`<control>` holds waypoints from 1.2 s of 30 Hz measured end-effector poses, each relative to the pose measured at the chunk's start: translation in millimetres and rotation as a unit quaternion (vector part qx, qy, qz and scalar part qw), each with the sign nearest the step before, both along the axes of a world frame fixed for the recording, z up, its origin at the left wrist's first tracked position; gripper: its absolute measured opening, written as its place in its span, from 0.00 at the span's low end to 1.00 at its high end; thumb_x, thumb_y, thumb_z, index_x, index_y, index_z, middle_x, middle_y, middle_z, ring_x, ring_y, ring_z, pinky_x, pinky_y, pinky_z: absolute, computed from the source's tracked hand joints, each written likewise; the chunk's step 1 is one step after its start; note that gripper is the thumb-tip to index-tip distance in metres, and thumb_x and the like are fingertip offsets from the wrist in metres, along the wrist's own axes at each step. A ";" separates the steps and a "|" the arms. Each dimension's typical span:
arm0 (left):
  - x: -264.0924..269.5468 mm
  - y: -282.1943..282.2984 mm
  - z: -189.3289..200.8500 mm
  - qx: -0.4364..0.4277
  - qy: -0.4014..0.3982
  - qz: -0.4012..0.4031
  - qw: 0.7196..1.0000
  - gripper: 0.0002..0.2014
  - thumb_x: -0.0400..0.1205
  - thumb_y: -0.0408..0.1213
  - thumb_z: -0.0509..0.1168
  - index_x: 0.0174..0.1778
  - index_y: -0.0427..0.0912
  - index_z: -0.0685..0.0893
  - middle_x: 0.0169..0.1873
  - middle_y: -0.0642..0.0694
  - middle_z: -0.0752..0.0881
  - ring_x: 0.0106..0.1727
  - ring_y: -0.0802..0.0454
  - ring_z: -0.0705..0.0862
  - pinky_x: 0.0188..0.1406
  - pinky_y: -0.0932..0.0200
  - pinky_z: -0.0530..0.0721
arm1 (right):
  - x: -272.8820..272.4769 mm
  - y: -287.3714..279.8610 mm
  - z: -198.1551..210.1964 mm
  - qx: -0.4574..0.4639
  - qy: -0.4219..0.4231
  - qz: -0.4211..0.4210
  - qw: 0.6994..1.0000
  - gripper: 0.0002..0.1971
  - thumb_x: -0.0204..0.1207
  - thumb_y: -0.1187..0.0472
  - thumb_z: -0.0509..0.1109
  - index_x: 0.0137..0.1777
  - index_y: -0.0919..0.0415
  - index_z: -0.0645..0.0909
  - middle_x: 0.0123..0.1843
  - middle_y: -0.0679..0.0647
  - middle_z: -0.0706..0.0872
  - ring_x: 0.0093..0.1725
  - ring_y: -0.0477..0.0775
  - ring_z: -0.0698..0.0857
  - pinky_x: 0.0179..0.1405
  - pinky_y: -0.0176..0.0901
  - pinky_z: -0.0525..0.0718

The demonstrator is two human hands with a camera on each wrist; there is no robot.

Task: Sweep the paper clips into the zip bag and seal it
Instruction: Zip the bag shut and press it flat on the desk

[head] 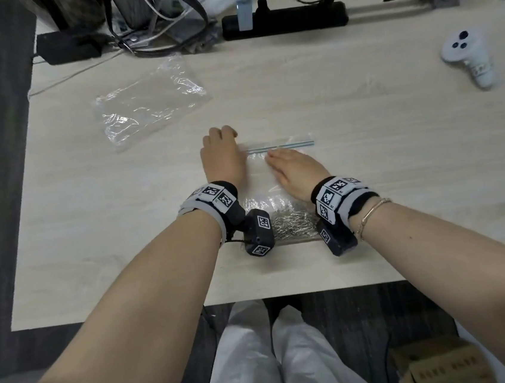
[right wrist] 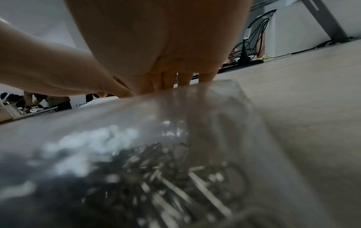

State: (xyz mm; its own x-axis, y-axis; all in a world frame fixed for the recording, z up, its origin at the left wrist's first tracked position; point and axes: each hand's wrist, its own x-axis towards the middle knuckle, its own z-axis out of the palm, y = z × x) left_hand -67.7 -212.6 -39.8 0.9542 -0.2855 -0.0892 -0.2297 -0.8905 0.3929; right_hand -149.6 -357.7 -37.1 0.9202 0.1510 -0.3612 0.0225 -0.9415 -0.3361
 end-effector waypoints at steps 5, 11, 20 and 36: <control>-20.0 -8.0 -5.8 0.074 -0.024 -0.175 0.981 0.14 0.84 0.32 0.56 0.64 0.38 0.78 0.63 0.39 0.78 0.63 0.40 0.74 0.57 0.50 0.70 | 5.0 -0.1 0.8 0.000 -0.029 -0.018 0.999 0.24 0.83 0.61 0.53 0.79 0.59 0.62 0.81 0.54 0.65 0.79 0.56 0.64 0.78 0.49 0.60; -18.9 -8.5 -6.1 0.087 0.019 -0.181 0.979 0.17 0.81 0.30 0.56 0.66 0.39 0.77 0.64 0.40 0.76 0.62 0.39 0.75 0.54 0.51 0.72 | 19.6 2.4 2.4 -0.025 -0.040 -0.025 0.999 0.24 0.76 0.69 0.59 0.73 0.61 0.70 0.72 0.56 0.77 0.69 0.59 0.76 0.74 0.51 0.69; -26.7 -17.7 0.9 0.167 0.045 -0.188 0.967 0.25 0.82 0.34 0.54 0.77 0.41 0.63 0.70 0.37 0.72 0.70 0.37 0.72 0.74 0.44 0.65 | 12.2 -7.4 5.2 -0.016 0.028 -0.043 0.999 0.28 0.80 0.65 0.56 0.81 0.61 0.58 0.83 0.58 0.59 0.81 0.58 0.60 0.82 0.54 0.55; -38.5 -44.8 5.9 0.211 0.090 -0.128 0.965 0.29 0.82 0.44 0.53 0.80 0.51 0.56 0.76 0.38 0.62 0.76 0.38 0.64 0.68 0.39 0.69 | 6.2 -15.9 5.2 -0.092 0.076 -0.127 0.985 0.33 0.80 0.56 0.57 0.83 0.57 0.50 0.85 0.56 0.50 0.84 0.55 0.49 0.82 0.56 0.46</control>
